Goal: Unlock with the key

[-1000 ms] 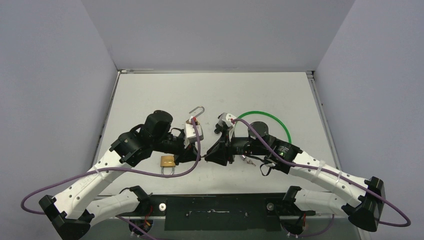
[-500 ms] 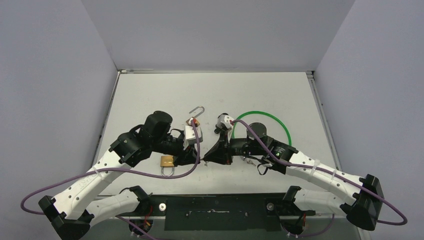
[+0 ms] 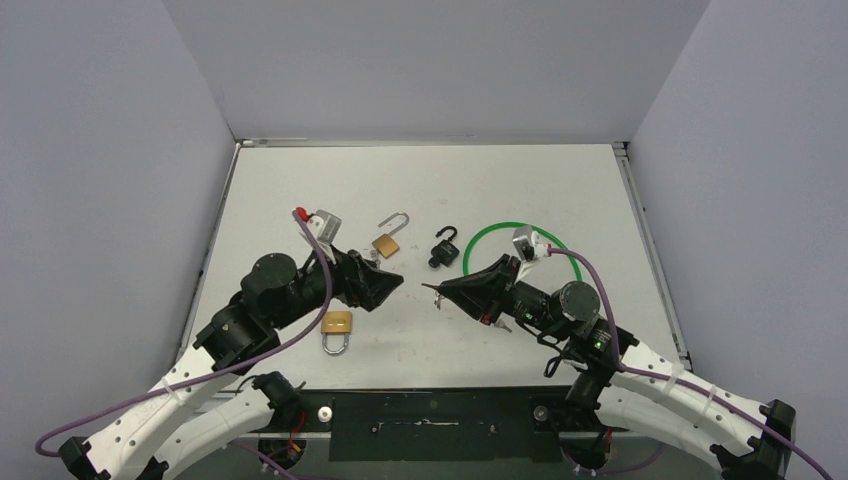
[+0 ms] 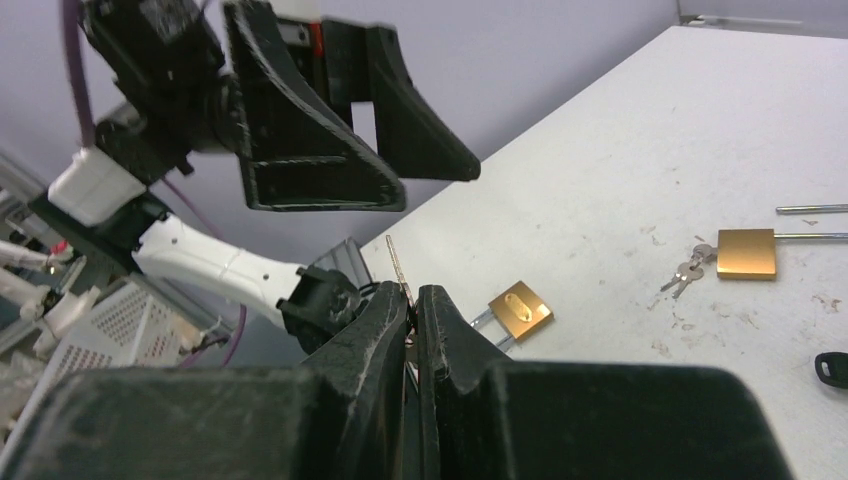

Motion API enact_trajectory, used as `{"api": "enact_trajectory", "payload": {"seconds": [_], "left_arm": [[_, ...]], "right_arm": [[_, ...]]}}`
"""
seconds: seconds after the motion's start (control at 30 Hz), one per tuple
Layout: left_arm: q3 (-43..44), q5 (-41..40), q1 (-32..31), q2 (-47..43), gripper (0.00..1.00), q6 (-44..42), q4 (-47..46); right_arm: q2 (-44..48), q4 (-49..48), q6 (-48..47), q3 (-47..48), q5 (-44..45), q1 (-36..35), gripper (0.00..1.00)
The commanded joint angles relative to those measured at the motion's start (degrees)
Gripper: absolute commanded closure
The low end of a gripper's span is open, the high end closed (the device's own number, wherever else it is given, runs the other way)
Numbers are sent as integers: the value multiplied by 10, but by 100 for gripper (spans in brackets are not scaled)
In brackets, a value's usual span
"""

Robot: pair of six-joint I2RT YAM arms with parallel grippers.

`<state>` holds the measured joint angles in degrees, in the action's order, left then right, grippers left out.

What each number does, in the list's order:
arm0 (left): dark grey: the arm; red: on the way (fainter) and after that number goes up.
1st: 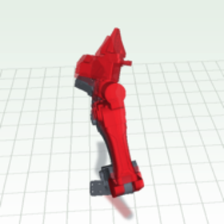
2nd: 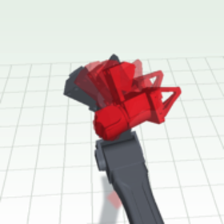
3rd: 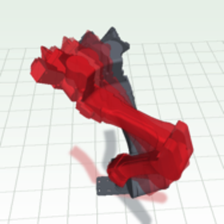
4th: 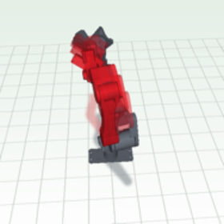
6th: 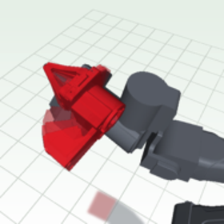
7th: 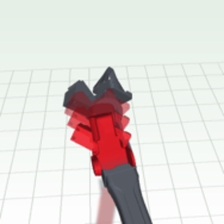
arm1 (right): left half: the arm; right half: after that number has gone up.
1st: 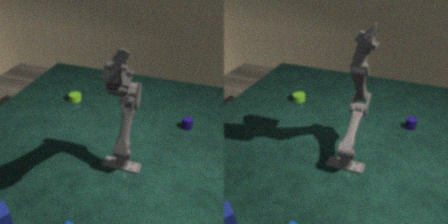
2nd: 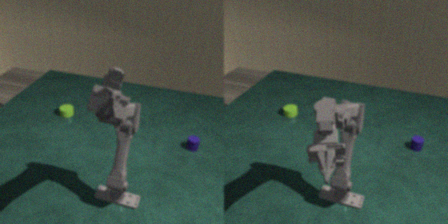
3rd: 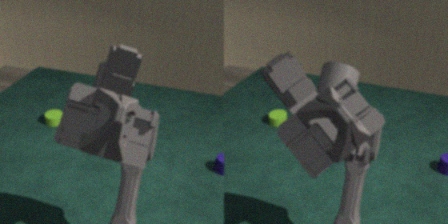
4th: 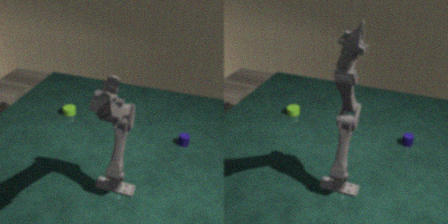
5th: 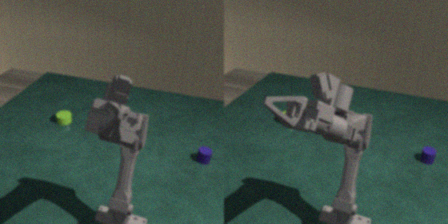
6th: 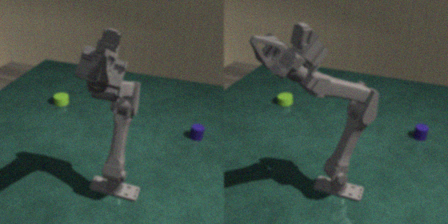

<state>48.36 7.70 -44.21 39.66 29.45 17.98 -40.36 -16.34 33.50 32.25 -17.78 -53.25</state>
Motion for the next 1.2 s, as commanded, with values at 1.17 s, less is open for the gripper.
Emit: {"api": "enact_trajectory", "payload": {"seconds": [1.17], "left_arm": [[-273, -410, 71, 151, 3, 451, 54]], "right_arm": [[-44, 21, 108, -22, 162, 5, 100]]}}
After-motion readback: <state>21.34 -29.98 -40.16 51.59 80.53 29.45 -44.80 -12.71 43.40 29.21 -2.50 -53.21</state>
